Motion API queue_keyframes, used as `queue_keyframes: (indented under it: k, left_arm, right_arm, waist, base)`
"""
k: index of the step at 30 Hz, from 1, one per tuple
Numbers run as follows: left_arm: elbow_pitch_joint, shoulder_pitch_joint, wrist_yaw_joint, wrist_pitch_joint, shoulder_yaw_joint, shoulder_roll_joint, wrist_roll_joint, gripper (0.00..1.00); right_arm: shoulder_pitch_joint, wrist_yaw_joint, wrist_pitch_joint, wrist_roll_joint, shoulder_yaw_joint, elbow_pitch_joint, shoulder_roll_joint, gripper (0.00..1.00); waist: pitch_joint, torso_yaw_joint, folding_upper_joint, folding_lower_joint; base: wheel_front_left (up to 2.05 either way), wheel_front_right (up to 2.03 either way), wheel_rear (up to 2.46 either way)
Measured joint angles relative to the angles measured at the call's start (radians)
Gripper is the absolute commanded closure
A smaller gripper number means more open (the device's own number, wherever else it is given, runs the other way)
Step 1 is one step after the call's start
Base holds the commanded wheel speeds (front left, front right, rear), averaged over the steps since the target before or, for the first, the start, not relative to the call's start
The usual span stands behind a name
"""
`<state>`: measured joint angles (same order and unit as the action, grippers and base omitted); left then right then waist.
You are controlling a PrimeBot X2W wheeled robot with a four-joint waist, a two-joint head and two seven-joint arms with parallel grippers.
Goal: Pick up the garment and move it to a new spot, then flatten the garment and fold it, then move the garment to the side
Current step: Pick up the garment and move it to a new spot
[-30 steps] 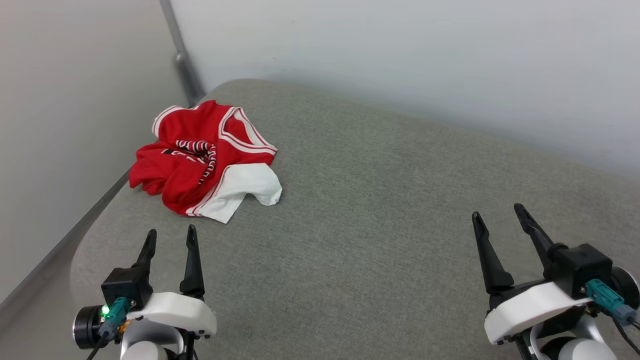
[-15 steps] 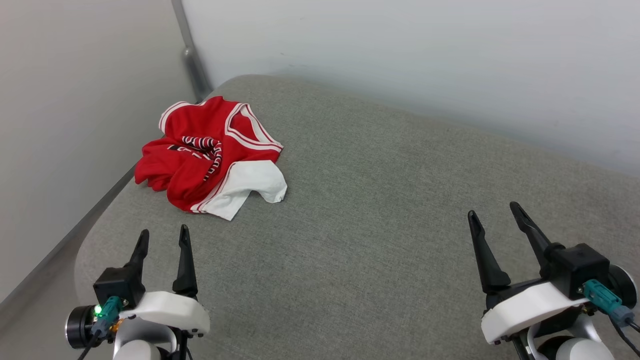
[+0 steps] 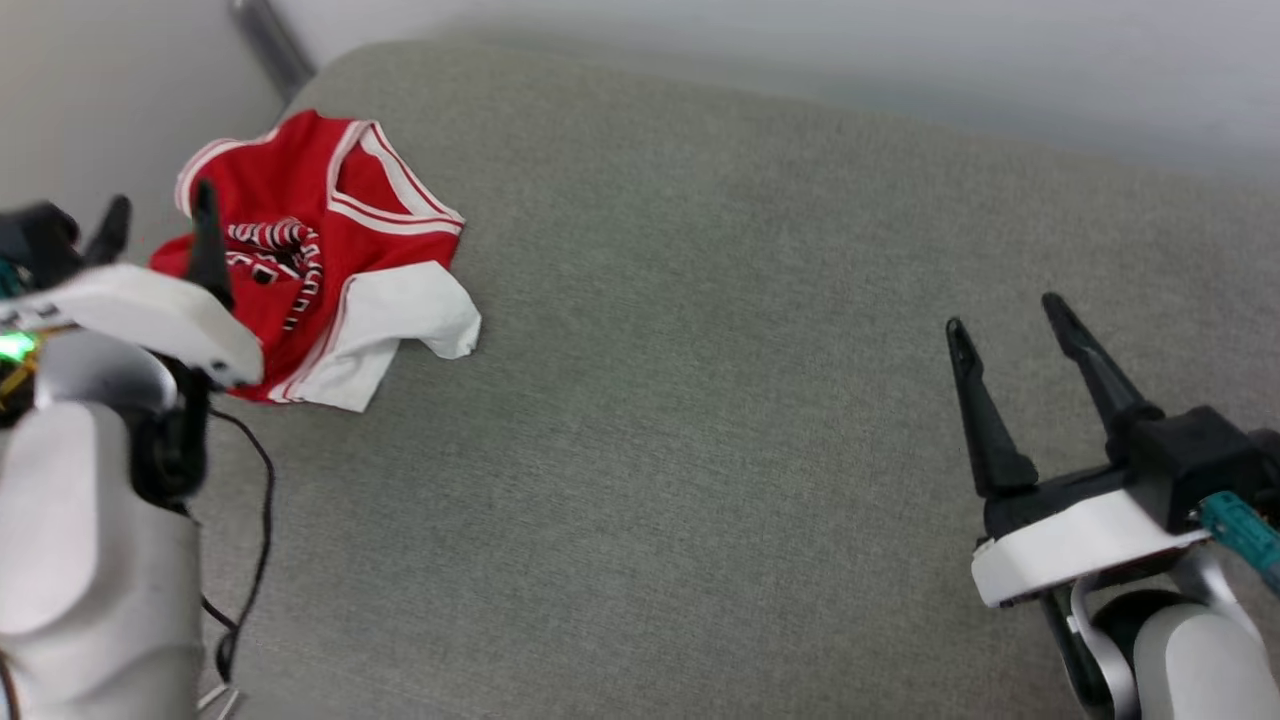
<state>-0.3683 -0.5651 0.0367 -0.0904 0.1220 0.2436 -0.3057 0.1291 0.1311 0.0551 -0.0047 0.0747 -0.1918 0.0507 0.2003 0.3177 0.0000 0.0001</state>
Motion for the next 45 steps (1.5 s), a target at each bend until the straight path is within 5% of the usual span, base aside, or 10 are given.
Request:
queue_keyframes:
  k: [12, 17, 26, 27, 28, 29, 45]
  left_arm:
    - [-0.136, -0.22, 0.035, -0.469, 0.038, 0.245, -0.069, 0.0]
    - [-0.231, -0.22, 0.026, -0.619, 0.052, 0.287, -0.098, 0.0]
    - [-0.327, -0.214, 0.007, -0.717, 0.08, 0.319, -0.146, 0.0]
    - [-0.327, -0.21, 0.009, -0.714, 0.079, 0.32, -0.146, 0.41]
    - [-0.325, -0.204, 0.016, -0.694, 0.075, 0.32, -0.144, 0.94]
    - [-0.324, -0.197, 0.019, -0.672, 0.069, 0.321, -0.135, 1.0]
    - [-0.319, -0.277, 0.019, -0.155, -0.013, 0.307, -0.011, 1.0]
  right_arm:
    - [0.116, 0.0, -0.047, 0.005, -0.001, -0.063, 0.0, 0.0]
    - [0.138, 0.0, -0.059, 0.005, -0.001, -0.067, 0.0, 0.0]
    - [0.146, 0.0, -0.063, 0.015, 0.004, -0.059, 0.0, 0.0]
    - [0.146, 0.0, -0.063, 0.016, 0.003, -0.059, 0.0, 0.0]
    - [0.146, 0.0, -0.062, 0.016, 0.002, -0.059, 0.0, 0.0]
    - [0.146, 0.0, -0.062, 0.016, 0.0, -0.059, 0.0, 0.0]
    - [0.079, 0.0, -0.062, 0.067, -0.021, -0.007, 0.0, 0.0]
  waist:
    - [0.268, -0.14, 0.0, 0.0002]
    - [0.338, -0.2, 0.0, 0.0001]
    - [0.366, -0.24, 0.0, 0.0]
    - [0.363, -0.241, 0.0, -0.0001]
    - [0.36, -0.24, 0.0, 0.0]
    - [0.357, -0.24, 0.0, 0.0]
    - [0.165, -0.216, 0.0, -0.0001]
  base:
    - [0.0, 0.0, 0.0]
    - [0.0, 0.0, 0.0]
    - [0.0, 0.0, 0.0]
    - [0.0, 0.0, 0.0]
    - [0.0, 0.0, 0.0]
    - [0.0, 0.0, 0.0]
    - [0.0, 0.0, 0.0]
